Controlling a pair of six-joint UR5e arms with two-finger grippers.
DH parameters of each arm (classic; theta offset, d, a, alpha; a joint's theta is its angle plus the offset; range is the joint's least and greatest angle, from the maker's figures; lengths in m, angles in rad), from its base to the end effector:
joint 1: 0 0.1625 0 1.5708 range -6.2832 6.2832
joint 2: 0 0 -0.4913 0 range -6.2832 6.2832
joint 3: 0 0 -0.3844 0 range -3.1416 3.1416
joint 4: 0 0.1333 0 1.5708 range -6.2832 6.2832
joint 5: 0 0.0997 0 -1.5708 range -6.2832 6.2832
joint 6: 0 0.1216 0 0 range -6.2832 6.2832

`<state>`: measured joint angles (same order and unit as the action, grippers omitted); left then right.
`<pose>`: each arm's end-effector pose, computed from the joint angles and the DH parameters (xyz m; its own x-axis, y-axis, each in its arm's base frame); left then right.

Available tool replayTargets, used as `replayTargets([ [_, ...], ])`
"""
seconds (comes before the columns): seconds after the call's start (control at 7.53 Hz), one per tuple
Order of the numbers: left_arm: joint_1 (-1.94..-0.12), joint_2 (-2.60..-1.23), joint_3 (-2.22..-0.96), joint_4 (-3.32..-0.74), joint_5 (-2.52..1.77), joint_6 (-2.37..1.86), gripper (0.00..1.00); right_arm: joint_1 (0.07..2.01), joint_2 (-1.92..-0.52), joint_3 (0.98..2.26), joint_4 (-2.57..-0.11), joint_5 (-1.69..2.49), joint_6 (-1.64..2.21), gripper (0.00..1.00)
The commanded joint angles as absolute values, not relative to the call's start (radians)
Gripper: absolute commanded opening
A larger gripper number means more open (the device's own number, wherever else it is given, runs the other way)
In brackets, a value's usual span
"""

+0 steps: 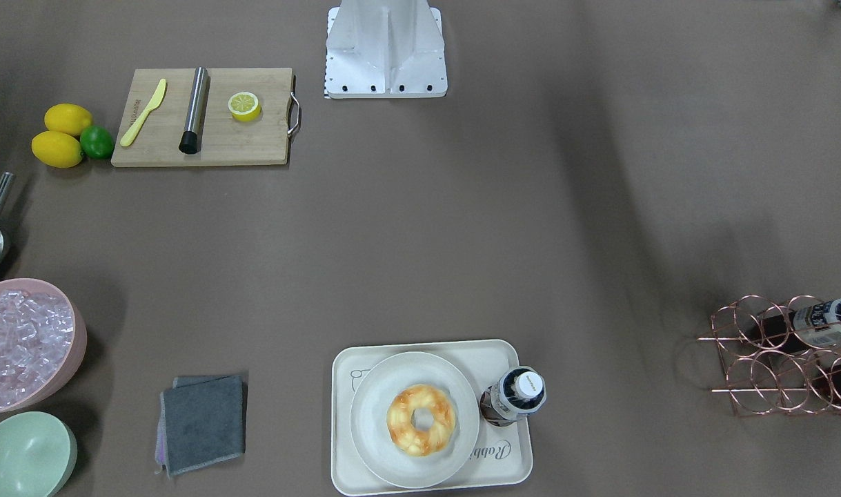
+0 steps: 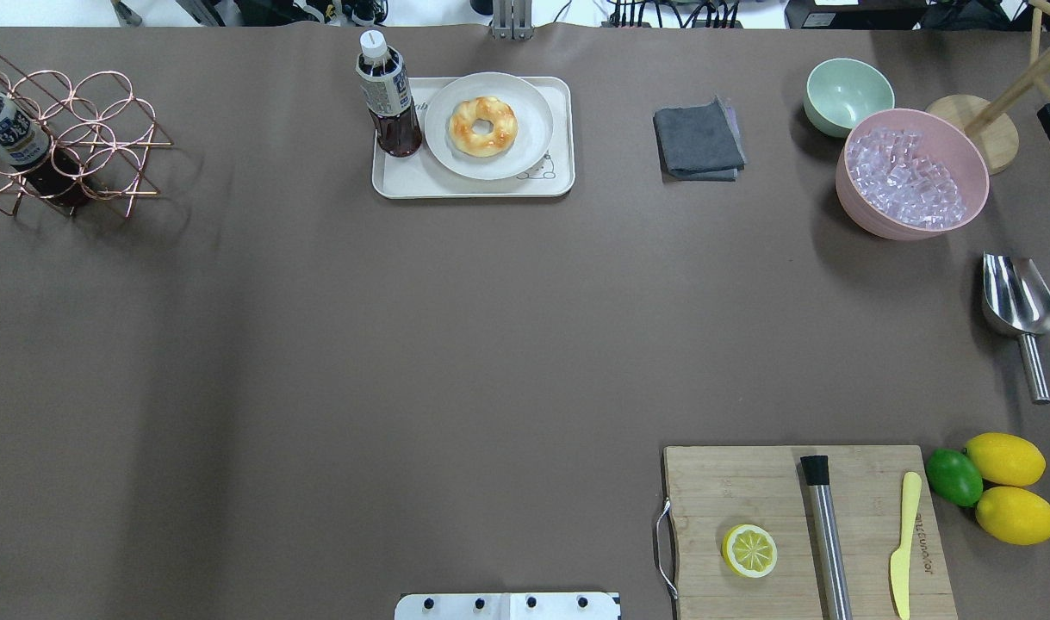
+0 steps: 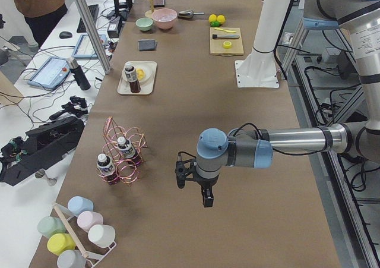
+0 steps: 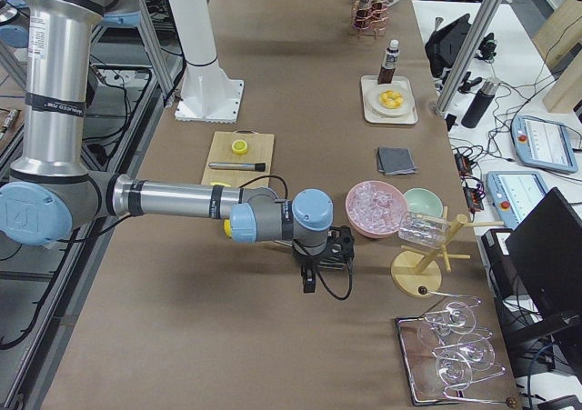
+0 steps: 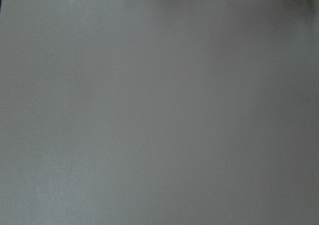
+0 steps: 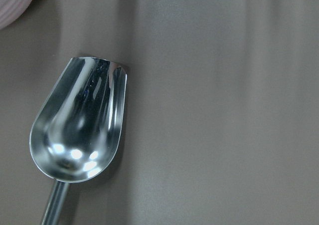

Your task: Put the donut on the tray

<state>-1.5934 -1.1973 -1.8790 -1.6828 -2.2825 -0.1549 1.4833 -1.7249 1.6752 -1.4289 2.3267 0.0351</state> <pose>-0.0608 -0.3069 0.7323 0.7452 -0.1409 -0.6518 0.1392 0.9888 -0.0545 0.0134 -0.4187 0.7460 0.7220 -0.0916 0.6858 0.0617 0.9958 0.0680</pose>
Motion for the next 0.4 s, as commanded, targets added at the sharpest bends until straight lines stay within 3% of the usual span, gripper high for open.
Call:
replayTargets([
  [0.0,-1.594,-1.197,-1.881,-1.683,-2.284,-0.155,0.98,1.483,-1.726,1.677,-1.428,2.327,0.035,1.0],
  [0.27,-1.601,-1.2,-1.894,-1.646,-2.289,-0.155,0.98,1.483,-1.724,1.677,-1.428,2.327,0.038,1.0],
])
